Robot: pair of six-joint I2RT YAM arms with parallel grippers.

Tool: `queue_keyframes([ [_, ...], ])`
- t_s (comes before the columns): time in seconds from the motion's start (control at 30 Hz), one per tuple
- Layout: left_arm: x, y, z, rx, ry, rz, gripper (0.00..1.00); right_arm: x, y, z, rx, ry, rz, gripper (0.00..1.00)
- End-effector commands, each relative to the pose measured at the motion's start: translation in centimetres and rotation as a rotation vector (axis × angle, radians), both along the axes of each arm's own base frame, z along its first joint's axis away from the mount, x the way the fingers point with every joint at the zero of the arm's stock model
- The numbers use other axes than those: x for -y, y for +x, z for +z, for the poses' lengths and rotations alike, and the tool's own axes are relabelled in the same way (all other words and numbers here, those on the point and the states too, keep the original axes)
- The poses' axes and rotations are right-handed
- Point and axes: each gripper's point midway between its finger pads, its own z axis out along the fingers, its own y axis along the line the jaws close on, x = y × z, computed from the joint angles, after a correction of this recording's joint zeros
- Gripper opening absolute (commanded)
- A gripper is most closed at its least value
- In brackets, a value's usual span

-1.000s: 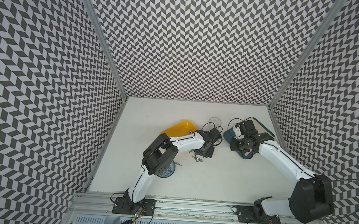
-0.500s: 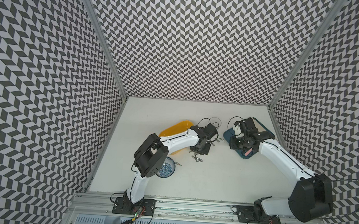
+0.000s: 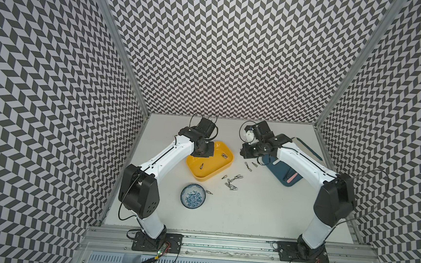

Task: Put the bit on the desktop into the storage box
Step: Place the screwdriver bit in the storage box.

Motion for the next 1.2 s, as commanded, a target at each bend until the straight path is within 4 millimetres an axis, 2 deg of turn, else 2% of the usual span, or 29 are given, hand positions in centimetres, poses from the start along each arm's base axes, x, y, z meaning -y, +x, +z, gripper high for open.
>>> queue_keyframes([
  [0.0, -0.8, -0.1, -0.6, -0.010, -0.036, -0.005, 0.00, -4.0, 0.4, -0.3, -0.011, 0.046, 0.085, 0.00],
  [0.07, -1.3, -0.1, -1.1, -0.018, -0.029, 0.001, 0.00, -5.9, 0.7, -1.1, -0.042, 0.075, 0.127, 0.00],
  [0.13, -1.7, -0.2, -2.1, -0.044, -0.009, -0.011, 0.00, -6.9, 1.3, -2.2, -0.070, 0.081, 0.146, 0.00],
  [0.23, -2.1, -0.1, -3.2, -0.060, -0.002, -0.008, 0.00, -8.0, 2.2, -4.0, -0.114, 0.071, 0.170, 0.00],
  [0.37, -2.7, 0.0, -4.6, -0.091, -0.034, 0.006, 0.00, -9.1, 2.7, -5.2, -0.146, 0.082, 0.189, 0.00],
  [0.63, -3.2, 0.3, -4.8, -0.088, -0.053, 0.023, 0.00, -9.1, 3.1, -8.6, -0.176, 0.014, 0.183, 0.00],
  [0.83, -3.7, 0.7, -6.0, -0.104, -0.004, 0.015, 0.00, -8.9, 3.6, -10.2, -0.166, -0.045, 0.162, 0.00],
  [1.17, -3.6, 0.6, -6.2, -0.104, -0.017, 0.016, 0.00, -9.2, 3.8, -12.6, -0.161, -0.112, 0.156, 0.00],
])
